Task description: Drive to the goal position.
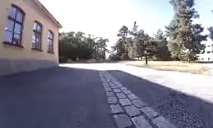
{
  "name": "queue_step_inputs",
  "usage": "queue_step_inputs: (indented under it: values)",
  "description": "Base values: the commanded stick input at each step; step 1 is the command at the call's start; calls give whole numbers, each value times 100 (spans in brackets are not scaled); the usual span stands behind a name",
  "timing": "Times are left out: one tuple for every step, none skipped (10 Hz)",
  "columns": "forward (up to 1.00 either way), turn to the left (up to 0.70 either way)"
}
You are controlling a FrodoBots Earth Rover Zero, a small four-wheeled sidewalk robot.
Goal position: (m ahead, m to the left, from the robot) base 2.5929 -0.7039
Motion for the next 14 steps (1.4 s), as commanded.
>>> queue_step_inputs:
  values:
    - [66,0]
    - [66,0]
    - [68,0]
    - [68,0]
    - [68,0]
    - [68,4]
    - [68,10]
    - [68,34]
    - [68,34]
    - [68,34]
    - [68,34]
    - [68,34]
    - [68,18]
    - [68,0]
